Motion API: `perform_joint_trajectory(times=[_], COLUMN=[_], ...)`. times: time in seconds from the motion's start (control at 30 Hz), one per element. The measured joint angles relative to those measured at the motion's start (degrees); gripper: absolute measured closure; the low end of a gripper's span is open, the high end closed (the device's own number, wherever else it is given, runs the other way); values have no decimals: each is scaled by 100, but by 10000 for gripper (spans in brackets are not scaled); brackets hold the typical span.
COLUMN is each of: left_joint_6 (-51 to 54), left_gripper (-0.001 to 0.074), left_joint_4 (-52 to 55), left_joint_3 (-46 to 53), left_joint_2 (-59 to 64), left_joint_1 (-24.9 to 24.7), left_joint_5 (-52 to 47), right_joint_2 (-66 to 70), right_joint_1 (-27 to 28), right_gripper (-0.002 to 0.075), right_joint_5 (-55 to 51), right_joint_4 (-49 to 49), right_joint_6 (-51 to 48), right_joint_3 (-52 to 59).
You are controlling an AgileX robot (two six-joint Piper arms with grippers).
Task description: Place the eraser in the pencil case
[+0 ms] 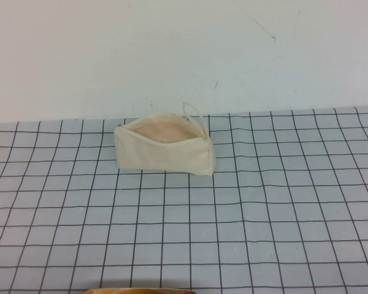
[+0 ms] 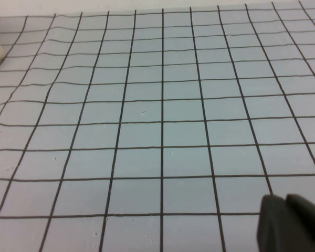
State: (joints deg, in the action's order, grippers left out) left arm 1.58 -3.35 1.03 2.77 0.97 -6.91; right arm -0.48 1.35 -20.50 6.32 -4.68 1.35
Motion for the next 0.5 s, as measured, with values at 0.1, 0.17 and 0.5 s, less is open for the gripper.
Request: perform_joint_trajectory(times=[0.1, 0.17, 0.5], left_joint_6=[0, 0, 0], left_gripper=[736, 736, 736], left_joint_4=[-3, -3, -3], left_joint_3=[43, 43, 43], left_joint_2=[-27, -27, -27], left_joint_1=[0, 0, 142], left_joint_5=[-58, -242, -1050], right_joint_2=[0, 0, 0], right_joint_1=[0, 0, 0], right_gripper=[729, 729, 729], right_joint_5=[0, 0, 0], right_joint_4=[0, 0, 0], right_joint_6=[0, 0, 0], right_joint_3=[0, 0, 0])
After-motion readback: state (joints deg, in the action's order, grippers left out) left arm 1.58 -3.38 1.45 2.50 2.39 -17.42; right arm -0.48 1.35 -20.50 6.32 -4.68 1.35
